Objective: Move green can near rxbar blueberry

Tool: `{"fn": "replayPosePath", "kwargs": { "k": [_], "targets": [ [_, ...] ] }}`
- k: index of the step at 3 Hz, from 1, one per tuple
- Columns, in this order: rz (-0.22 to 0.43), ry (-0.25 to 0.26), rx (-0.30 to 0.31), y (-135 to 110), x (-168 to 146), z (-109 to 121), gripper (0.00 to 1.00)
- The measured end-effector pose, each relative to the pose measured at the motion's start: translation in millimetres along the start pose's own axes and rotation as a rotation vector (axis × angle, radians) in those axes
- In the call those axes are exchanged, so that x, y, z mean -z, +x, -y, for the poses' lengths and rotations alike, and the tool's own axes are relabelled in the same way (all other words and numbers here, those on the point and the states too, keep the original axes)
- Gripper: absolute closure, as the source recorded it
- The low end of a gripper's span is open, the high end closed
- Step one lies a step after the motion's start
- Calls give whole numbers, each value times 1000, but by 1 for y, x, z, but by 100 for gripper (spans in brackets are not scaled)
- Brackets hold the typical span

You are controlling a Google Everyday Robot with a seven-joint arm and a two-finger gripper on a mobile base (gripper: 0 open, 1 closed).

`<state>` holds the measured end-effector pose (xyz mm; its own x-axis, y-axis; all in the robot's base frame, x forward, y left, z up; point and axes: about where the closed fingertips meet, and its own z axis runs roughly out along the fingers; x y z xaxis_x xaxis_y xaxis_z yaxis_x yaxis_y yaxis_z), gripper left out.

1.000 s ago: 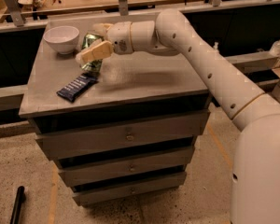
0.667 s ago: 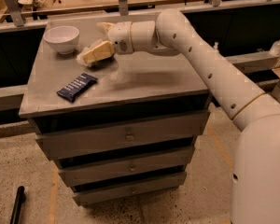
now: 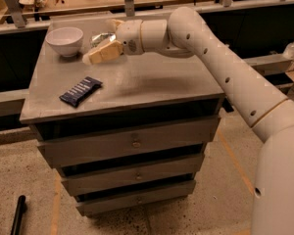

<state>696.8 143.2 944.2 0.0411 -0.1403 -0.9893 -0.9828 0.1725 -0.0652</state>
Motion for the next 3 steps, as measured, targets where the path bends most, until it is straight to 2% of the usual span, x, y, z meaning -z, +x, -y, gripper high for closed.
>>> {"fn": "replayPosePath", "kwargs": {
  "k": [2,3],
  "targets": [
    [-33,118,51,-16,23,7,0],
    [-33,118,51,-16,23,7,0]
  ]
}}
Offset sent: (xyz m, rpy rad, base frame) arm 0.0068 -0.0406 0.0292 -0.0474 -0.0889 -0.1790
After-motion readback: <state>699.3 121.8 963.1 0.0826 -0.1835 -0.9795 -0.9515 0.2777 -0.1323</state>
